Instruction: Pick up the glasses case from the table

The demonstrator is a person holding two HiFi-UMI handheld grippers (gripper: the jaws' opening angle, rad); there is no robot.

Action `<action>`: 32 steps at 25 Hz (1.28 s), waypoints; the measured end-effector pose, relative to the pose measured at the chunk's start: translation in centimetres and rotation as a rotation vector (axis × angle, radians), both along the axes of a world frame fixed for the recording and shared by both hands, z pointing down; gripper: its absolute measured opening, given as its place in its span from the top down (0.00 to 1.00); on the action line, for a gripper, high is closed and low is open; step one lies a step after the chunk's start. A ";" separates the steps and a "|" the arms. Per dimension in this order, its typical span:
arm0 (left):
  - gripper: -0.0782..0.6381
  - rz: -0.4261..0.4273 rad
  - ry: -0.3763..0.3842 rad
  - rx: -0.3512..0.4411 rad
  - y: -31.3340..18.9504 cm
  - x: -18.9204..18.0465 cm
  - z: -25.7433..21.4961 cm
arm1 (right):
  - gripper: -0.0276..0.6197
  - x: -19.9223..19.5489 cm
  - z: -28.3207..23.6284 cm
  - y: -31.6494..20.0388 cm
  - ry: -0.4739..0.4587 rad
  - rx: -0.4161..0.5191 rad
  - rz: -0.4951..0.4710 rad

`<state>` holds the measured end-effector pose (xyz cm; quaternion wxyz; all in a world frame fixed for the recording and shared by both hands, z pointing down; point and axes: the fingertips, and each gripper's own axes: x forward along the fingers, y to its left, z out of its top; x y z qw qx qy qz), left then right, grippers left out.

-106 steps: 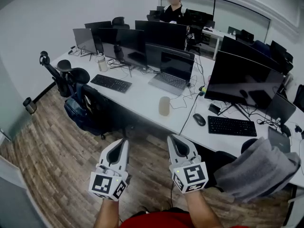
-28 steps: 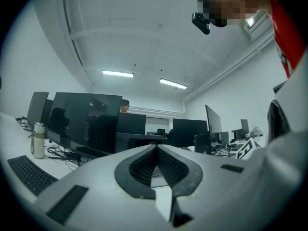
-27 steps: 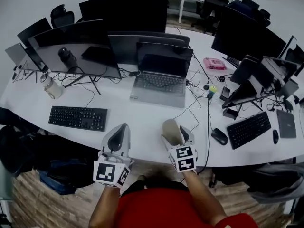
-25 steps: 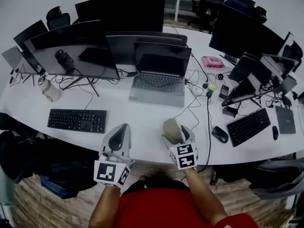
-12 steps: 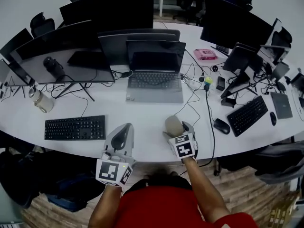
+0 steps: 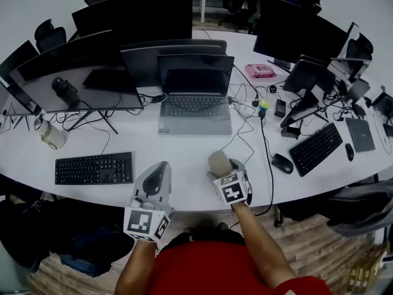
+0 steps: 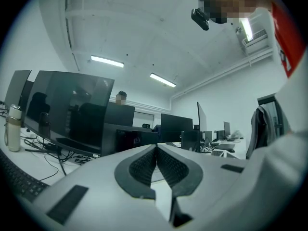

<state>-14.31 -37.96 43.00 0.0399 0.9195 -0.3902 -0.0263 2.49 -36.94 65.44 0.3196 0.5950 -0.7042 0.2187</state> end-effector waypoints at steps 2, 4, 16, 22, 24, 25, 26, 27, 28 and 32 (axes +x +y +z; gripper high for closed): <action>0.88 -0.004 -0.002 0.003 0.2 0.3 -0.2 | 0.35 0.2 -0.5 0.1 -0.007 0.018 0.001; 0.88 -0.013 -0.002 0.006 0.3 0.6 -0.4 | 0.35 0.6 -1.4 0.3 -0.025 0.046 0.008; 0.88 -0.040 0.003 0.035 2.8 3.1 -3.1 | 0.35 2.7 -13.5 3.3 -0.148 0.294 -0.024; 0.88 -0.005 0.008 0.059 4.6 5.3 -4.9 | 0.35 2.9 -20.4 5.7 -0.240 0.445 -0.042; 0.88 0.011 0.008 0.065 5.1 6.1 -5.5 | 0.35 3.0 -22.1 6.6 -0.251 0.484 -0.049; 0.88 0.018 0.008 0.068 5.4 6.4 -5.7 | 0.35 3.1 -22.9 7.1 -0.255 0.500 -0.053; 0.88 0.026 0.008 0.071 5.6 6.8 -6.0 | 0.35 3.2 -23.6 7.5 -0.259 0.515 -0.057; 0.88 0.034 0.007 0.076 5.8 7.2 -6.3 | 0.35 3.2 -24.3 7.9 -0.262 0.529 -0.061; 0.88 0.041 0.008 0.082 6.0 7.5 -6.6 | 0.35 3.3 -24.9 8.3 -0.264 0.544 -0.064; 0.88 0.062 0.013 0.100 6.4 8.6 -7.4 | 0.35 3.8 -26.6 9.1 -0.262 0.591 -0.066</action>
